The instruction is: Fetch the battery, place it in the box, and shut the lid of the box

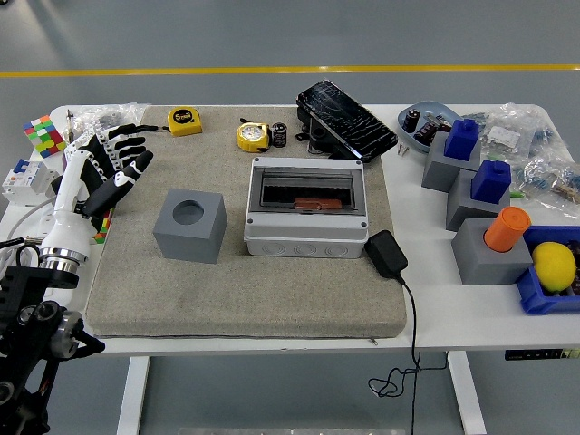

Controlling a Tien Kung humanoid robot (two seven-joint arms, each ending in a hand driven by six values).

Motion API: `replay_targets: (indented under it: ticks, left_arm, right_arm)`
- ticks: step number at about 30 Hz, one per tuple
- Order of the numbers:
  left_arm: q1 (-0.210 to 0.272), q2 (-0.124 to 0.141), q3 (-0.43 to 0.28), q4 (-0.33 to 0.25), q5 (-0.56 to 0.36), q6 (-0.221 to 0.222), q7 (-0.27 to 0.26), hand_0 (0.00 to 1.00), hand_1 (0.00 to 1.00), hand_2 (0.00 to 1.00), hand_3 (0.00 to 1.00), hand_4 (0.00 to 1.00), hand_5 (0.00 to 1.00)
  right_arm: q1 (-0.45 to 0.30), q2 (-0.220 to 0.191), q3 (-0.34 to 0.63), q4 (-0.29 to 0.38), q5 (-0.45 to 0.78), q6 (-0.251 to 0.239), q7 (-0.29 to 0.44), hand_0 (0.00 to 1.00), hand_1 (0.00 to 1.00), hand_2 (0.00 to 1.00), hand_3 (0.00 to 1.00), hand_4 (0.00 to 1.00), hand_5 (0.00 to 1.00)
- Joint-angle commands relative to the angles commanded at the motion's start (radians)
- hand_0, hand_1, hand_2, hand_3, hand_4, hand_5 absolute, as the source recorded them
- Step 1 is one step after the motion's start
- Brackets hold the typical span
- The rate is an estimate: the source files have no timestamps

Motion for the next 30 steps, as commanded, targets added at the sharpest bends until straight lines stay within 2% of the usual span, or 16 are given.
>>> replay_targets:
  ticks: [9, 21, 30]
  left_arm:
    - [-0.016, 0.000, 0.010, 0.002, 0.001, -0.002, 0.003, 0.601, 0.677, 0.678, 0.729, 0.998, 0.441]
    - [0.003, -0.003, 0.017, 0.000, 0.005, -0.004, 0.006, 0.601, 0.677, 0.679, 0.729, 0.998, 0.424]
    - [0.011, 0.005, 0.017, -0.001, 0.008, -0.007, 0.011, 0.600, 0.676, 0.679, 0.727, 0.998, 0.413]
  right_arm:
    - [0.003, -0.009, -0.001, 0.000, -0.006, 0.000, -0.004, 0.745, 0.712, 0.722, 0.724, 0.998, 0.569]
    - [-0.014, 0.001, 0.005, 0.000, -0.010, 0.000, -0.002, 0.744, 0.712, 0.722, 0.723, 0.998, 0.568]
    - [-0.020, 0.010, 0.013, 0.000, -0.014, -0.001, -0.002, 0.744, 0.712, 0.722, 0.723, 0.998, 0.565]
